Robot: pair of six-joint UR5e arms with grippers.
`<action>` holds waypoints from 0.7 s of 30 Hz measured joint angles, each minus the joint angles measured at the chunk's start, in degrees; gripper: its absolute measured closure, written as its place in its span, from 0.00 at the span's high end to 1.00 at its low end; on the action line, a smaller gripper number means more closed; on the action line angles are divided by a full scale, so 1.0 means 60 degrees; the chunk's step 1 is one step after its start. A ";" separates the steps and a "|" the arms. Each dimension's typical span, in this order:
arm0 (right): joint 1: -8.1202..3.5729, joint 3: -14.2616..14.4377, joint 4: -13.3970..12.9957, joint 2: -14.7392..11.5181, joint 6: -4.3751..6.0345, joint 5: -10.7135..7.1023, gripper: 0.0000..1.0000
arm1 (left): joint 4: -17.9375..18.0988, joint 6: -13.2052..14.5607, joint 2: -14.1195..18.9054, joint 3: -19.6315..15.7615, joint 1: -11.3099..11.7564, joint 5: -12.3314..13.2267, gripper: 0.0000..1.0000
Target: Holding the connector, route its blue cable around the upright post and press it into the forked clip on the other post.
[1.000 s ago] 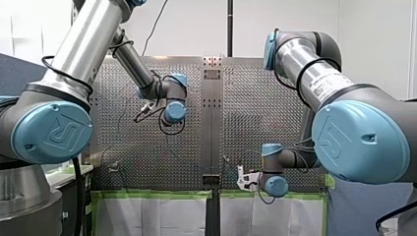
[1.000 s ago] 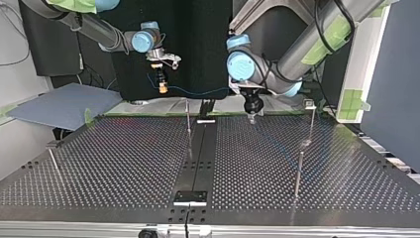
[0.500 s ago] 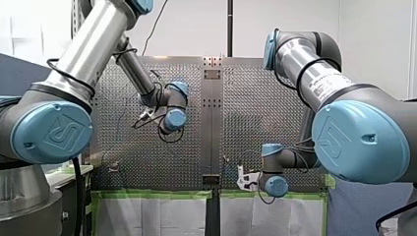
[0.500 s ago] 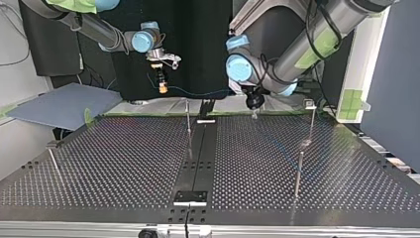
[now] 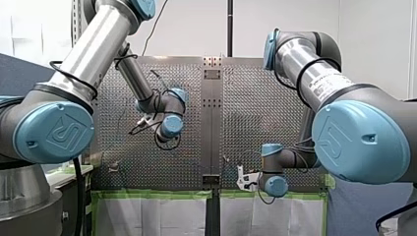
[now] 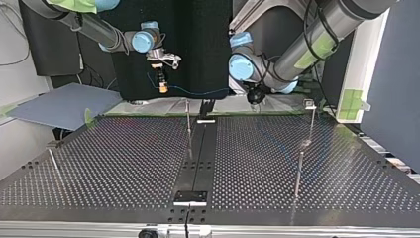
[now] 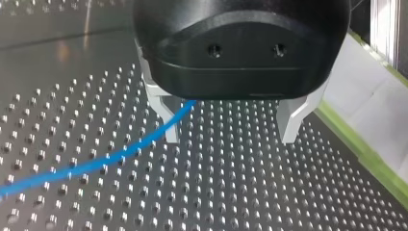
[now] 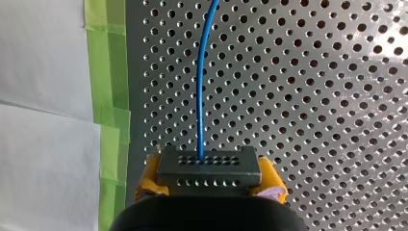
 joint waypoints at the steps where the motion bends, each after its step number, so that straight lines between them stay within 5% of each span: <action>1: 0.0001 0.0001 0.0000 0.0000 0.0001 0.0000 0.00 | -0.0004 -0.0002 -0.0014 -0.0022 -0.0010 0.0085 1.00; 12: 0.0026 0.0006 0.0009 0.0000 -0.0004 0.0000 0.00 | -0.0042 -0.0027 -0.0084 -0.0085 -0.0088 0.0423 1.00; 21: 0.0037 0.0003 -0.0005 0.0000 -0.0014 0.0000 0.00 | 0.0057 -0.0354 -0.0689 -0.0079 -0.0056 0.0575 1.00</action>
